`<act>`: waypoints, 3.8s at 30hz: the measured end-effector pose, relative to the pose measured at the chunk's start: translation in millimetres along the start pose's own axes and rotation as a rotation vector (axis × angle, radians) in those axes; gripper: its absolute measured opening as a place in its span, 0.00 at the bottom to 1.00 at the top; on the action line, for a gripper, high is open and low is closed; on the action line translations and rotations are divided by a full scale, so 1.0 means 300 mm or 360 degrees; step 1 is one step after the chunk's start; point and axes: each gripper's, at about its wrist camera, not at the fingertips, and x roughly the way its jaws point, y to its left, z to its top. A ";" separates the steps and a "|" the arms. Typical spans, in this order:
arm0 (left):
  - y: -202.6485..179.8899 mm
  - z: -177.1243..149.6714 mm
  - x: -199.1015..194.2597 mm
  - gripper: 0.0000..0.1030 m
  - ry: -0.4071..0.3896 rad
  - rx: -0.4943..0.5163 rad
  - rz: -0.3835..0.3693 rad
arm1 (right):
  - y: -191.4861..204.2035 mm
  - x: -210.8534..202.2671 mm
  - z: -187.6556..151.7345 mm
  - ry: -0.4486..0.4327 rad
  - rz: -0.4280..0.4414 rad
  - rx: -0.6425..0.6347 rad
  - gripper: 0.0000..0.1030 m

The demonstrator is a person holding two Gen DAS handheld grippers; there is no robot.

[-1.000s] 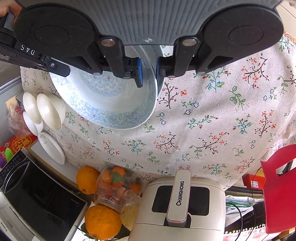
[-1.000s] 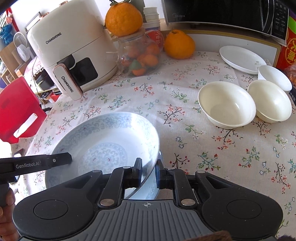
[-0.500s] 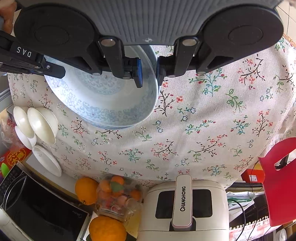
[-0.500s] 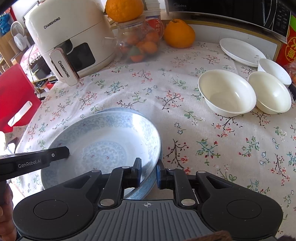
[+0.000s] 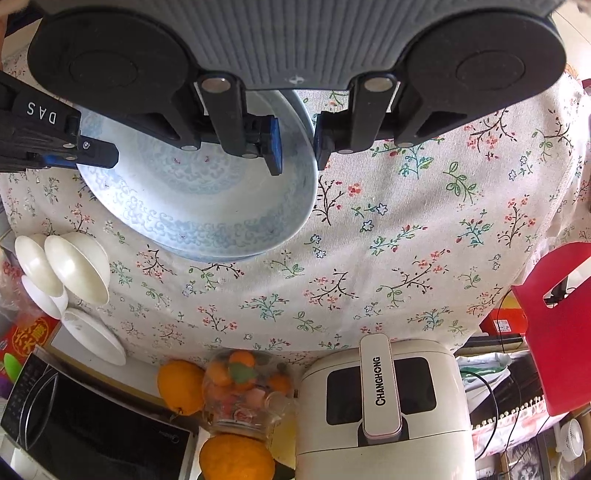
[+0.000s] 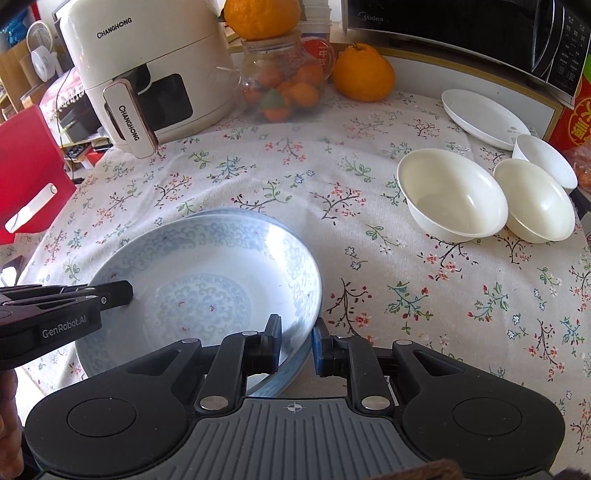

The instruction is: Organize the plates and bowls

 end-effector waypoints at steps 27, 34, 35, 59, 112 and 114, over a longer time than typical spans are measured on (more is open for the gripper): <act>-0.032 -0.030 0.039 0.15 0.0033 0.0061 0.0123 | 0.053 0.039 -0.029 -0.0018 -0.0152 -0.0212 0.20; -0.021 -0.018 0.043 0.19 0.0055 0.0006 0.0077 | 0.043 0.051 -0.021 -0.0002 -0.0129 -0.0188 0.22; -0.014 -0.012 0.044 0.20 0.0061 -0.0021 0.0063 | 0.039 0.053 -0.018 0.0005 -0.0120 -0.0178 0.22; -0.057 0.158 0.017 0.29 -0.0069 -0.0230 -0.0067 | -0.176 -0.013 0.109 -0.0067 0.0112 0.0233 0.24; -0.742 0.675 0.431 0.96 -0.0090 0.0101 -0.0179 | -1.185 0.101 0.421 -0.0467 -0.0138 0.1134 0.59; -0.765 0.701 0.461 0.96 -0.0088 0.0083 -0.0198 | -1.226 0.129 0.454 -0.0462 -0.0124 0.1156 0.59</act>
